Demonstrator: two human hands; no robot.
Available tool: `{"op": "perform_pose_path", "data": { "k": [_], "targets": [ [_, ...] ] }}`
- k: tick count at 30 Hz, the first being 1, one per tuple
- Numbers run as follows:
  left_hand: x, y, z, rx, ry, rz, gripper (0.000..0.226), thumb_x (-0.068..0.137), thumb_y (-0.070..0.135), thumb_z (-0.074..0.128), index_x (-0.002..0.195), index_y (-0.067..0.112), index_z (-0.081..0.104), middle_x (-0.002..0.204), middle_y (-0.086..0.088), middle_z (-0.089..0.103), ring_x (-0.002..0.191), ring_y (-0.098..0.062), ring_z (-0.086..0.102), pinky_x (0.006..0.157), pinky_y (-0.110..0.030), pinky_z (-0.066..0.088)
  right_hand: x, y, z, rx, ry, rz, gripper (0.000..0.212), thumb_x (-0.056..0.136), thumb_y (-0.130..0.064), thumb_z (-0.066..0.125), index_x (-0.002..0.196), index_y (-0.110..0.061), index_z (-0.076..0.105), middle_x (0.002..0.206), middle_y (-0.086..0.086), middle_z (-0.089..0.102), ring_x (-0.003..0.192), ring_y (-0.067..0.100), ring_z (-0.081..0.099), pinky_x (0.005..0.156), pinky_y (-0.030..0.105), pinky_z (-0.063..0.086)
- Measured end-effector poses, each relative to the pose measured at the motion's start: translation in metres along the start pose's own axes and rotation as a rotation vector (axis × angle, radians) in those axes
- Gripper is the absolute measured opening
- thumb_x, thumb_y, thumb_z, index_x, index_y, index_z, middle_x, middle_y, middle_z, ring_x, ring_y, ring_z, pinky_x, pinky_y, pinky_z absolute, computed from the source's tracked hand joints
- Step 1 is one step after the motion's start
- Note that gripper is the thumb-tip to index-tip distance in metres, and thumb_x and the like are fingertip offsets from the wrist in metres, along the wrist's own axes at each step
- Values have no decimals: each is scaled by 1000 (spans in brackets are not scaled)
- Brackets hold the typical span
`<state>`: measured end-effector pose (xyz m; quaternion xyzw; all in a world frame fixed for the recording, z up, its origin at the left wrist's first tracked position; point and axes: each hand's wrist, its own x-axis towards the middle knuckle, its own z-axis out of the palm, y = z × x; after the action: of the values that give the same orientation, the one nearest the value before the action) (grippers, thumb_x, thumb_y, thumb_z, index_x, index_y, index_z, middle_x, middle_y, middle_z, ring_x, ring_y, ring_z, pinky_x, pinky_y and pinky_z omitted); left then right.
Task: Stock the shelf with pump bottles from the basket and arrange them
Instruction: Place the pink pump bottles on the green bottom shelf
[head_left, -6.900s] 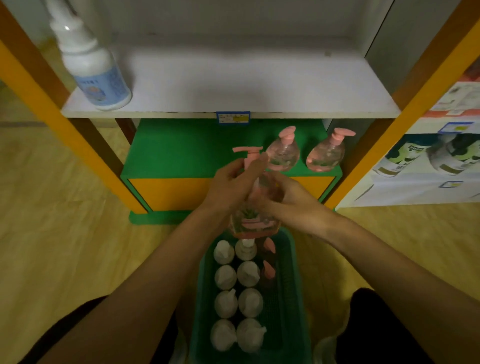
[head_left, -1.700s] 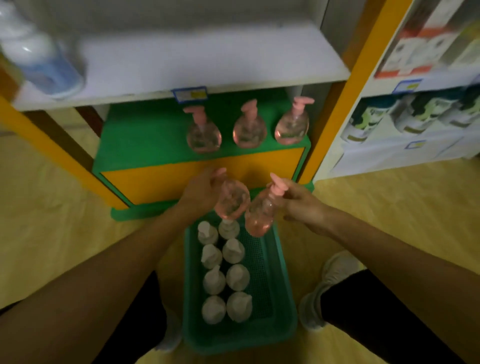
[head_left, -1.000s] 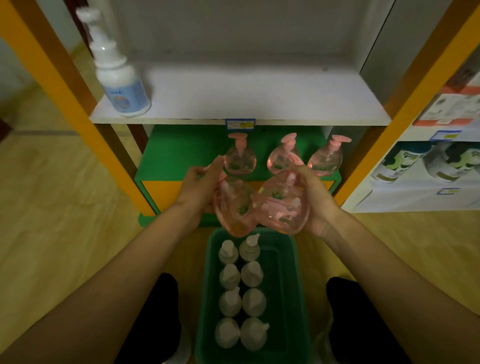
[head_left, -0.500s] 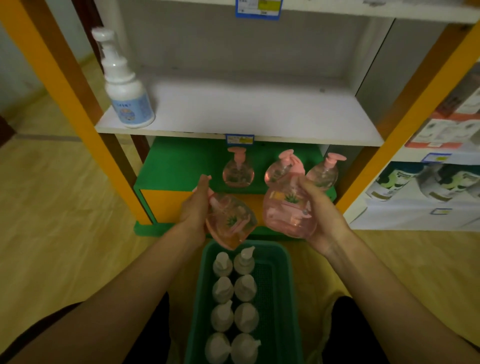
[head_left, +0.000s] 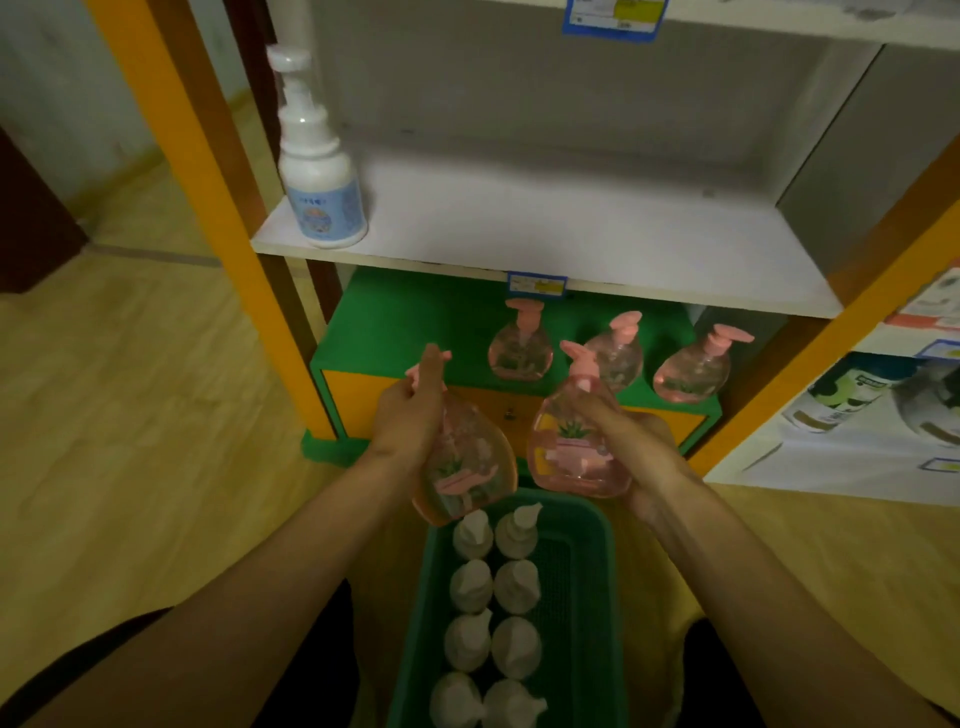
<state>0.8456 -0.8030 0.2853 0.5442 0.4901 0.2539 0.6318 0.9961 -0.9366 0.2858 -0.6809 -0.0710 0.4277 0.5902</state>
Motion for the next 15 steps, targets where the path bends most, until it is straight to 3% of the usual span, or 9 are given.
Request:
{"op": "perform_pose_path", "data": {
  "k": [2,5,11,15],
  "targets": [
    [2,-1,-6,21,19,7,52,87,66,38,99,20,60,85,-7,66,89,-27,63,82,-39,48,6,6,10,-45,22,-15,41,69,-41,79,98,-14,68,102,16,71,89,33,69,63,38,59],
    [6,-3,-18,89,69,42,63,87,66,38,88,8,62,74,-12,57,75,-24,58,72,-36,48,16,16,28,12,40,-37,40,71,-38,78,105,-21,66,106,13,70,98,35,66,85,55,54],
    [14,5,-38,98,220,193,41,90,61,36,92,31,64,59,2,50,61,-13,52,55,-26,40,38,29,69,-42,64,-171,30,75,-25,77,103,-20,67,104,1,72,96,23,68,85,41,54],
    [21,12,-48,97,253,187,54,88,63,37,73,17,59,57,2,48,59,-15,51,55,-26,38,63,28,96,-130,18,-228,31,77,-17,76,105,-21,65,106,0,71,95,21,68,79,36,55]
  ]
}}
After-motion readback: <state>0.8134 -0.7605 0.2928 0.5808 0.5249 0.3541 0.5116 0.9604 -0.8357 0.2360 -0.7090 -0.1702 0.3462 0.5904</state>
